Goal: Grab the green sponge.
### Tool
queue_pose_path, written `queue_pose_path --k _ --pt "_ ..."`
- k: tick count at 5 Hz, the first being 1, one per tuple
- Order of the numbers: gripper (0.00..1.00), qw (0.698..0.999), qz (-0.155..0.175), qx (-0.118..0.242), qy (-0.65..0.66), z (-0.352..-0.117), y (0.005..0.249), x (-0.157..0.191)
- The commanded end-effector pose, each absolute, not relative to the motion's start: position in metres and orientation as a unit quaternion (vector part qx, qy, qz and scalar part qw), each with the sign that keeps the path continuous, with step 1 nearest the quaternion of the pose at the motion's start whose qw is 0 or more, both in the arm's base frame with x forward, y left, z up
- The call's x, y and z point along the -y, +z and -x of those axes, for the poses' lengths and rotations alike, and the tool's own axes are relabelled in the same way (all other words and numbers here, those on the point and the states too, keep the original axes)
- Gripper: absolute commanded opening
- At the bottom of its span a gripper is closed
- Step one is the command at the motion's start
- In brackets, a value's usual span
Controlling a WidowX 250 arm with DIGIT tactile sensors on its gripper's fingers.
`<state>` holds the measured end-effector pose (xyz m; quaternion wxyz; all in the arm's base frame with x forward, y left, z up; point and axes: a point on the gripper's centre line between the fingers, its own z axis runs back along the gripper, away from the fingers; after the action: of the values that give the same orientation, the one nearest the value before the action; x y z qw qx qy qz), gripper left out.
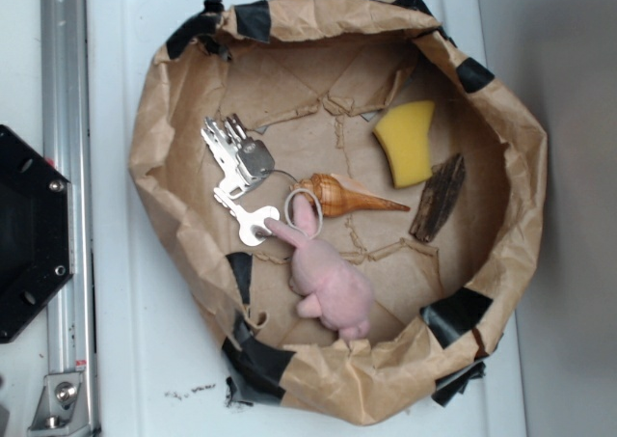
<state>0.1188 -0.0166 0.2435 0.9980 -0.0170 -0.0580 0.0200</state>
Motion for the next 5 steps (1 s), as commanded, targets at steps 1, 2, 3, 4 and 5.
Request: queue_pose_path --k 1,2,3,4,5 --pt "1.0 0.998 0.017 0.058 0.02 -0.119 0.243 0.017" --pt "1.0 0.994 -0.047 0.098 -0.002 -0.167 0.22 0.003" --pt "1.0 0.982 -0.081 0.147 -0.091 -0.206 0.211 0.006" --pt "1.0 0.967 -0.075 0.159 -0.184 -0.236 0.184 0.01" --pt "1.0 0.959 -0.072 0.128 -0.243 -0.262 0.146 0.003"
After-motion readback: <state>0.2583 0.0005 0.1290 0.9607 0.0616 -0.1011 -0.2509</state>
